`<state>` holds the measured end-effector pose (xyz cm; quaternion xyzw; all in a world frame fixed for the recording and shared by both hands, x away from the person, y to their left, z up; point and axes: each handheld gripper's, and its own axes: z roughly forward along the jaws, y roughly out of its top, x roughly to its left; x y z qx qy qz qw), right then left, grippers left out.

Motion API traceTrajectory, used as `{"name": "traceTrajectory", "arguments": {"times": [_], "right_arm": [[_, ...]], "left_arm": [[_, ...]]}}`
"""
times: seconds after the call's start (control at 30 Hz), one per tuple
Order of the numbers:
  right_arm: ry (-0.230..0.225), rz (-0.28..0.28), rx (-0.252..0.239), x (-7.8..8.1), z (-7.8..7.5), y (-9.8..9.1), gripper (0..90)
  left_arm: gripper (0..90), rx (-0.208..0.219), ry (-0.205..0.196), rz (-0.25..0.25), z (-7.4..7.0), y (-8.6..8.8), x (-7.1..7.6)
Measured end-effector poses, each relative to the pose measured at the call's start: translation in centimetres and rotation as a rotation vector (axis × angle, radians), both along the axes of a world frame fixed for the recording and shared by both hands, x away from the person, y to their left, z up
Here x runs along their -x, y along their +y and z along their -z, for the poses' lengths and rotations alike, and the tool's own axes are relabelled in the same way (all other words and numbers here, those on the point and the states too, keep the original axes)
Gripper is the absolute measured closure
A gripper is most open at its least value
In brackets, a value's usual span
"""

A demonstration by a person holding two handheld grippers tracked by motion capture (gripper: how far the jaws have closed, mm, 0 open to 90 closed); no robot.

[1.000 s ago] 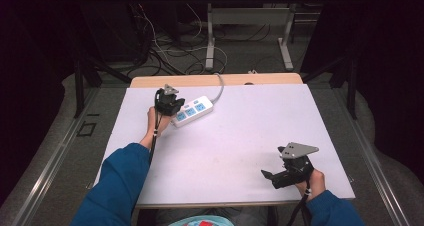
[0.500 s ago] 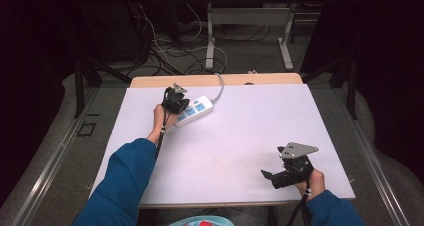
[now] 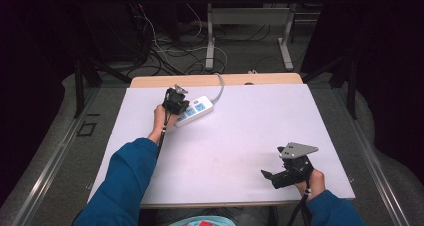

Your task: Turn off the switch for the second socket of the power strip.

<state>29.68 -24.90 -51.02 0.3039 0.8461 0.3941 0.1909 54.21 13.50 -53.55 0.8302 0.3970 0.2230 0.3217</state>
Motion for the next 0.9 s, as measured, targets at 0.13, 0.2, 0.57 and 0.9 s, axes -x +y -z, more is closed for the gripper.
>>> {"name": "traceTrajectory", "arguments": {"times": [0.13,0.2,0.57,0.9], "right_arm": [[0.005,0.009,-0.002,0.06,-0.01,0.04,3.5],[0.002,0.001,-0.002,0.01,-0.01,0.03,3.5],[0.004,0.009,0.000,0.02,0.01,0.05,3.6],[0.014,0.013,0.004,0.10,-0.05,0.06,3.6]], "left_arm": [[90.0,0.013,-0.010,-0.001,0.12,0.04,-0.02],[90.0,0.015,-0.006,-0.003,0.12,0.08,0.00],[90.0,0.018,-0.004,-0.006,0.17,0.21,0.05],[90.0,0.023,-0.007,-0.004,0.31,0.28,-0.01]]}}
